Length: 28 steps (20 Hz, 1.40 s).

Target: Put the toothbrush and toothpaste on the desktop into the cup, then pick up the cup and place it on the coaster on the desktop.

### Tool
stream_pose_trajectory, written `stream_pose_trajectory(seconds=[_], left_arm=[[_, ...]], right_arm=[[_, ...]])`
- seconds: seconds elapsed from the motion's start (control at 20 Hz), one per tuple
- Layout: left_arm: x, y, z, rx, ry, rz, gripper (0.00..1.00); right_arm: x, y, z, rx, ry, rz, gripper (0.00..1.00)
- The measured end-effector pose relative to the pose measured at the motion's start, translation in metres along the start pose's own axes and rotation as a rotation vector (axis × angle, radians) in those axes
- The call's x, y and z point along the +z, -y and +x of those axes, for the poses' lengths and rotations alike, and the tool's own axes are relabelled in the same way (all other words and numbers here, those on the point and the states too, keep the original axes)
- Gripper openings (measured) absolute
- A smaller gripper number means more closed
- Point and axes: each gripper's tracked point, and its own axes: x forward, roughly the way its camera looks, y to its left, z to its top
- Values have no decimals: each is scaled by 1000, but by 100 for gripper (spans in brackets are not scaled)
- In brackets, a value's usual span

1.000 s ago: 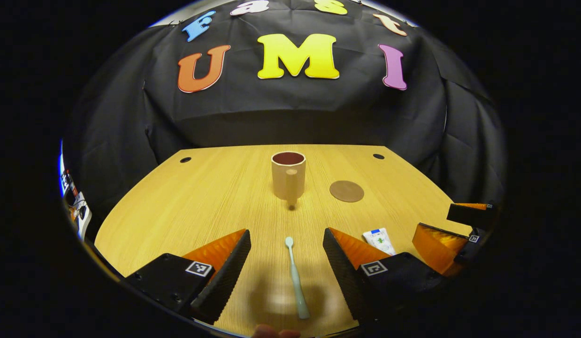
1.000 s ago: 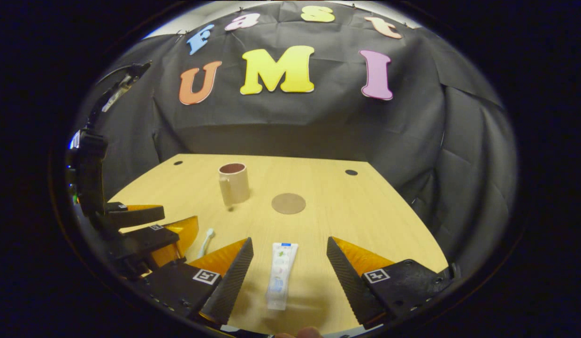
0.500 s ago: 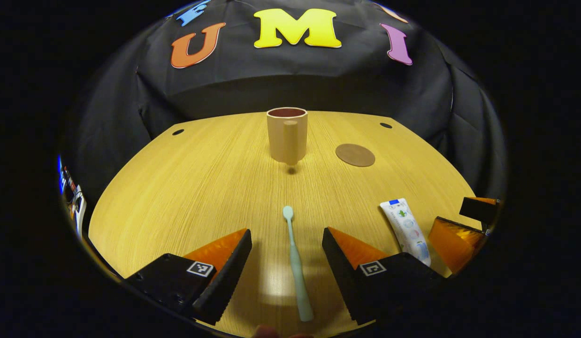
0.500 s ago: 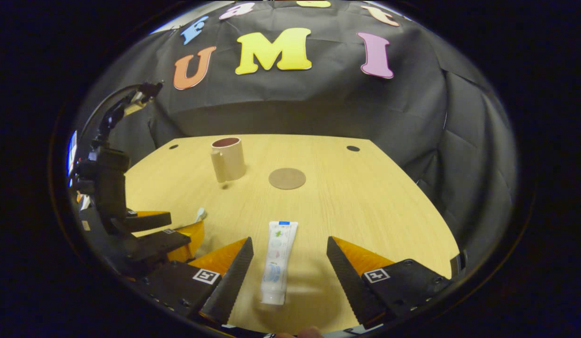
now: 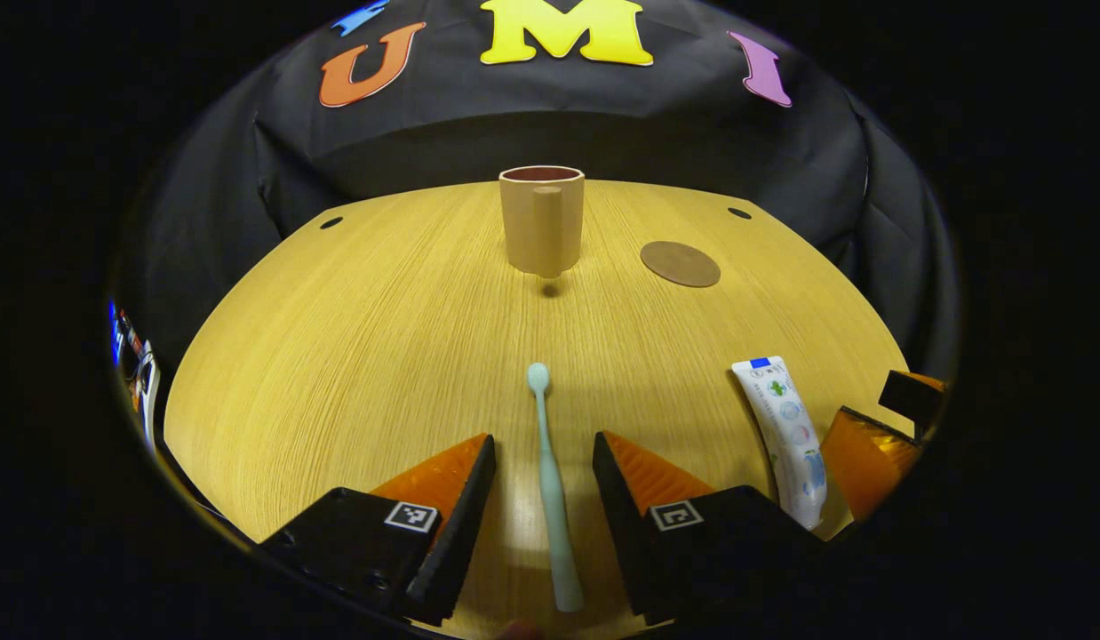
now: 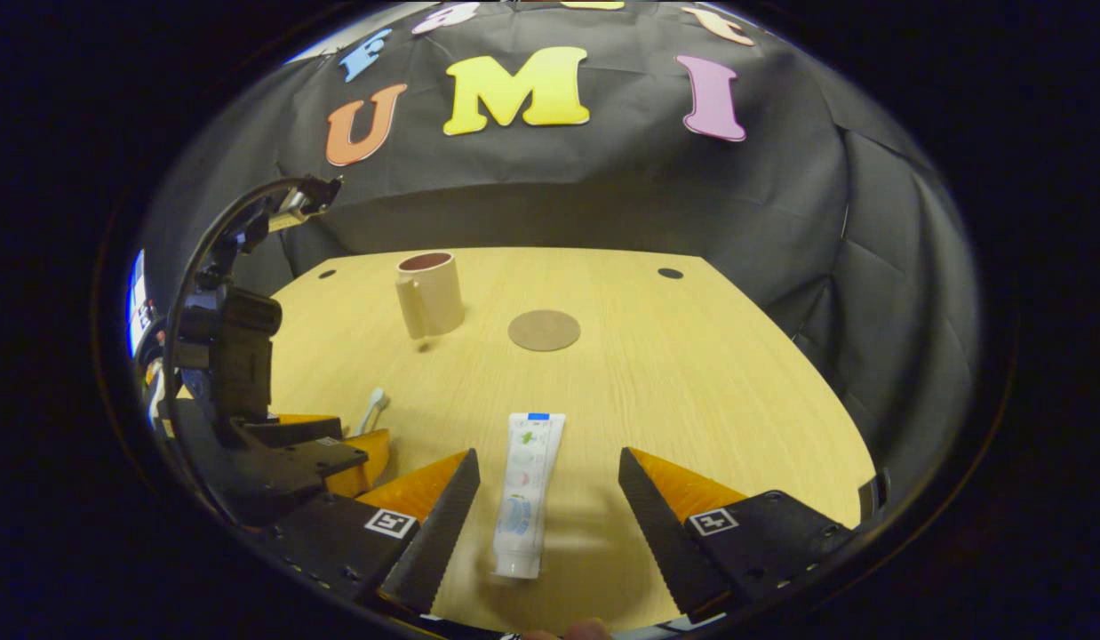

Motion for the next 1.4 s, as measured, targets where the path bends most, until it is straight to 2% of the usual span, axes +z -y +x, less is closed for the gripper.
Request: stream_pose_trajectory(seconds=[0.05, 0.1, 0.2, 0.25, 0.35, 0.55, 0.6, 0.65, 0.9, 1.3, 1.4], left_arm=[[0, 2, -1, -5, -4, 1, 75], [0, 3, -2, -9, -9, 0, 61], [0, 4, -2, -13, -18, -2, 58], [0, 5, -2, -15, -25, 4, 51], [0, 4, -2, -18, -36, 17, 45], [1, 3, -1, -4, -59, 17, 24], [0, 3, -1, 0, -62, 9, 14], [0, 3, 0, 2, -66, 4, 11], [2, -3, -3, 30, -77, -22, 5], [38, -17, -13, 35, -1, -45, 4], [47, -21, -16, 37, 16, -54, 4]], right_arm=[[0, 0, 1, 1, -3, 1, 95], [-1, -1, 1, 0, -4, 2, 95], [0, 0, 3, -2, -5, 4, 95], [0, 0, 3, -4, -5, 3, 95], [2, 0, 4, -6, -1, -3, 95], [4, 0, 6, -9, 0, -13, 95], [4, 0, 7, -10, -3, -18, 95], [3, 0, 8, -11, -8, -26, 95], [-5, -3, 17, -6, -51, -32, 95], [-28, -14, 33, 13, -214, 6, 95], [-31, -16, 37, 9, -245, -2, 87]])
